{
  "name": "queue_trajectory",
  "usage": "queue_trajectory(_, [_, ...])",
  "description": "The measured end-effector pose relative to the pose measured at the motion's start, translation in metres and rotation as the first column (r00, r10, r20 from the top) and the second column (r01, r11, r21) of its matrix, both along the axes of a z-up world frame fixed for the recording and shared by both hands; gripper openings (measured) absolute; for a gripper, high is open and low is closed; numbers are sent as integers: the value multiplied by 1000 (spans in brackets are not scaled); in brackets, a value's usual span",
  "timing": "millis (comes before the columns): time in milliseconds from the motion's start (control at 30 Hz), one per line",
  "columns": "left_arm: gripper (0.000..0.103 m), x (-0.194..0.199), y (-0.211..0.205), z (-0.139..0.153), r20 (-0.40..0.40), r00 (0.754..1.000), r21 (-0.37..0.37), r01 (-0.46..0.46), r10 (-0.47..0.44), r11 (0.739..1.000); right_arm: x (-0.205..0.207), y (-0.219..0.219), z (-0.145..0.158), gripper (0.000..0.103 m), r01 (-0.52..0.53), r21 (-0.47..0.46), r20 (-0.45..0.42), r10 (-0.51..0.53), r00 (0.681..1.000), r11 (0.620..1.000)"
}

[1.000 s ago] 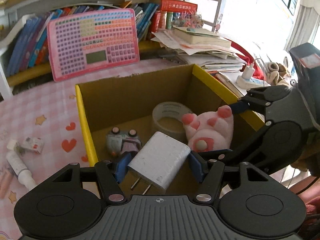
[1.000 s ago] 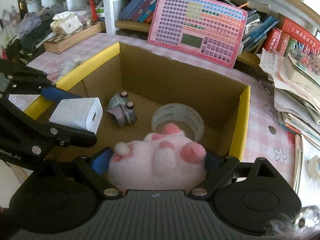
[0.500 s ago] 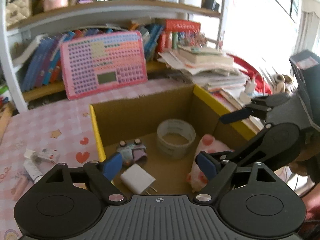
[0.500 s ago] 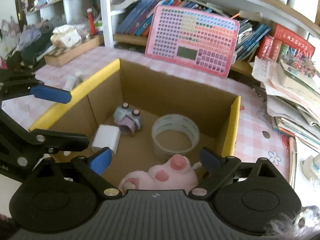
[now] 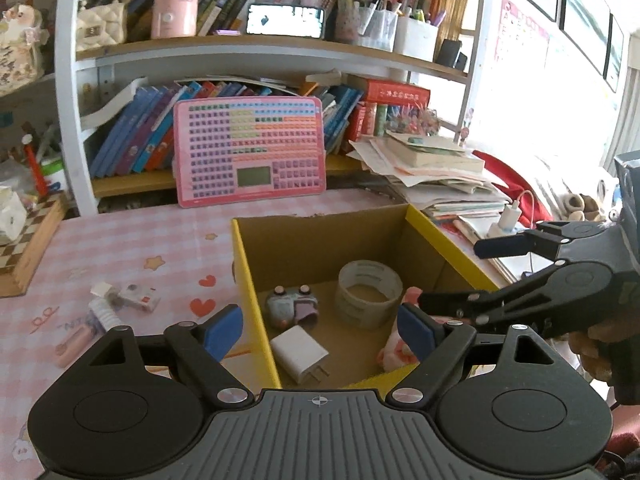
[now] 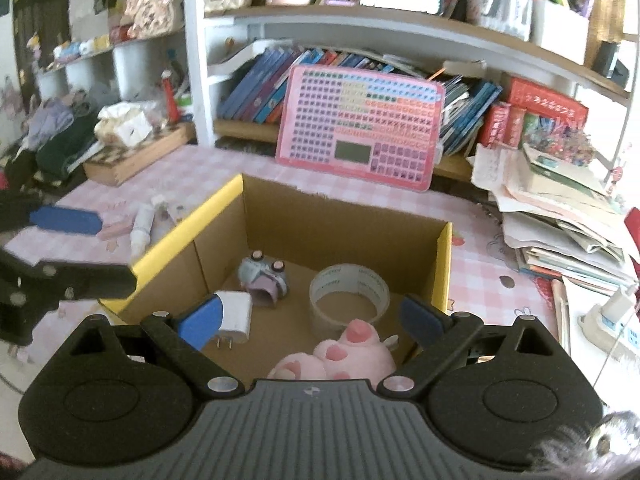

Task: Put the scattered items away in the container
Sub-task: 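Withdraw both tools up and away from the yellow box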

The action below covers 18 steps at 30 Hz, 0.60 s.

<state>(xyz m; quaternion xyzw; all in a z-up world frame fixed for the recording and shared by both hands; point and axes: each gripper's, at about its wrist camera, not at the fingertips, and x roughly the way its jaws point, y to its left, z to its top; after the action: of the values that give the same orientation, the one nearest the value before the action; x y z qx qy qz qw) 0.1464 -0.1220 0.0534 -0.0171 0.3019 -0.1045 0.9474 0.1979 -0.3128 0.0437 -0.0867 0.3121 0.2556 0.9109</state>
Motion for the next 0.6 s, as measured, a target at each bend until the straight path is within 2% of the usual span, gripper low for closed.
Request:
queue_trajectory(300, [87, -24, 18, -5, 4, 1000, -9, -9, 9, 1000, -35, 9, 7, 96, 114, 38, 67, -116, 991, 993])
queue_trajectory(600, [87, -47, 41, -9, 10, 1000, -11, 21, -21, 1000, -76, 19, 3, 96, 255, 49, 66, -258, 964, 966])
